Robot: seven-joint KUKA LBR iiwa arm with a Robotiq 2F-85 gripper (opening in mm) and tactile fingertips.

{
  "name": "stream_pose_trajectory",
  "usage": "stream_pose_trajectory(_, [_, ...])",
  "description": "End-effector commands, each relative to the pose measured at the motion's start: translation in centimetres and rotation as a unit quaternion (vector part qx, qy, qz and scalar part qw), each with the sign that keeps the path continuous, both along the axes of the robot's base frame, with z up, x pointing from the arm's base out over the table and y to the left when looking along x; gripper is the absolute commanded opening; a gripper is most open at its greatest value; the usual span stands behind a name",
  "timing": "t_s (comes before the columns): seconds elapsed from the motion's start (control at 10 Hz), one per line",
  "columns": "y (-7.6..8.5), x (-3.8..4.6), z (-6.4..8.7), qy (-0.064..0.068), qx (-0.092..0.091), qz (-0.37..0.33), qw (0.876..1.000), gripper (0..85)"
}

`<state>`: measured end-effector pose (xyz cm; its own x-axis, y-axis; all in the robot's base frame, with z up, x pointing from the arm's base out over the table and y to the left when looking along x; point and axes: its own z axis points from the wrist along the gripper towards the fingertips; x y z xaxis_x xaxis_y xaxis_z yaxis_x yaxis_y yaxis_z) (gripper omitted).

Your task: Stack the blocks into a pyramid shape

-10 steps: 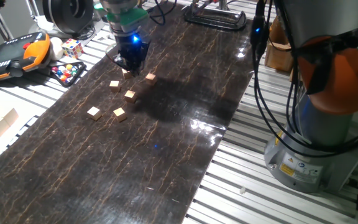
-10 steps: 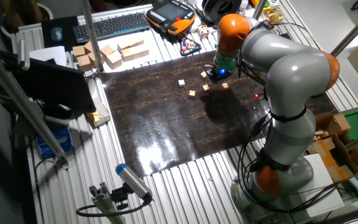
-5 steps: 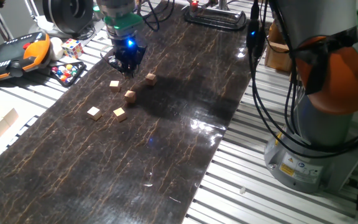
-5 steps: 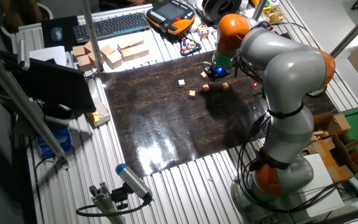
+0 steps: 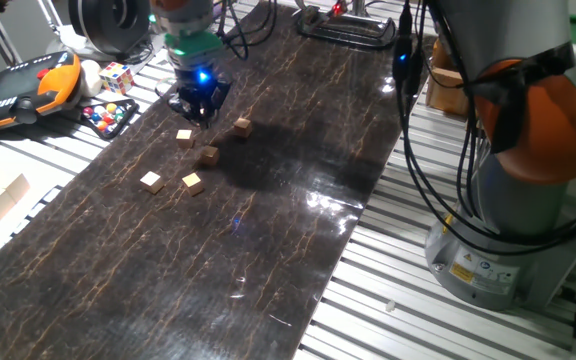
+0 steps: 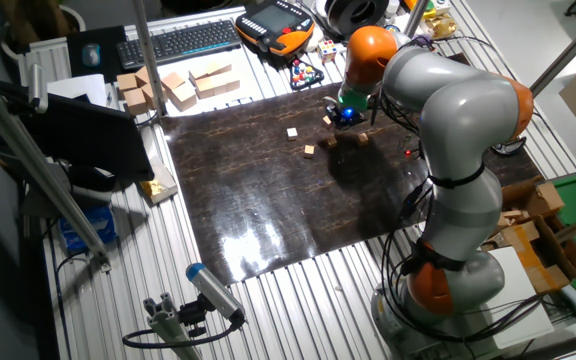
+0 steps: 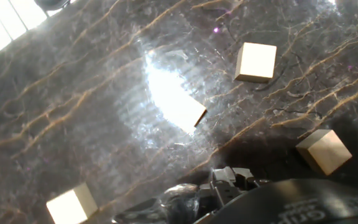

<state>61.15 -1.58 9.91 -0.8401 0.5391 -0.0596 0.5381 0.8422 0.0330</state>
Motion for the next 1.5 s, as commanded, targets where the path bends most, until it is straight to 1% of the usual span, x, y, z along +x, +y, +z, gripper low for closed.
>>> stream_pose_trajectory(0.0, [0.0,0.07,-0.1,0.000,0.001,-0.010,1.000,0.7])
stream_pose_trajectory(0.2, [0.0,0.29,-0.3,-0.002,0.006,-0.041,0.999,1.3])
stream_pose_trajectory(0.3, [-0.2,0.39,-0.4,0.001,0.008,-0.047,0.999,7.7])
stream_pose_trajectory(0.4, [-0.2,0.40,-0.4,0.000,0.013,-0.052,0.999,19.3])
stream_pose_trajectory(0.5, [-0.2,0.42,-0.2,0.000,0.015,-0.058,0.998,31.7])
stream_pose_trajectory(0.6, [-0.1,0.48,-0.3,0.000,0.015,-0.068,0.998,39.3])
stream_pose_trajectory(0.7, [0.0,0.56,-0.4,-0.001,0.014,-0.073,0.997,44.7])
stream_pose_trajectory(1.0, [0.5,0.90,-0.5,-0.002,0.006,-0.084,0.996,52.3])
stream_pose_trajectory(1.1, [0.5,0.94,-0.6,-0.002,0.008,-0.096,0.995,53.0])
stream_pose_trajectory(1.2, [0.7,0.88,-0.8,-0.004,0.006,-0.113,0.994,53.0])
stream_pose_trajectory(1.3, [0.7,0.74,-1.2,-0.009,-0.002,-0.130,0.992,53.3])
stream_pose_trajectory(1.4, [0.7,0.58,-1.7,-0.011,-0.002,-0.147,0.989,54.0])
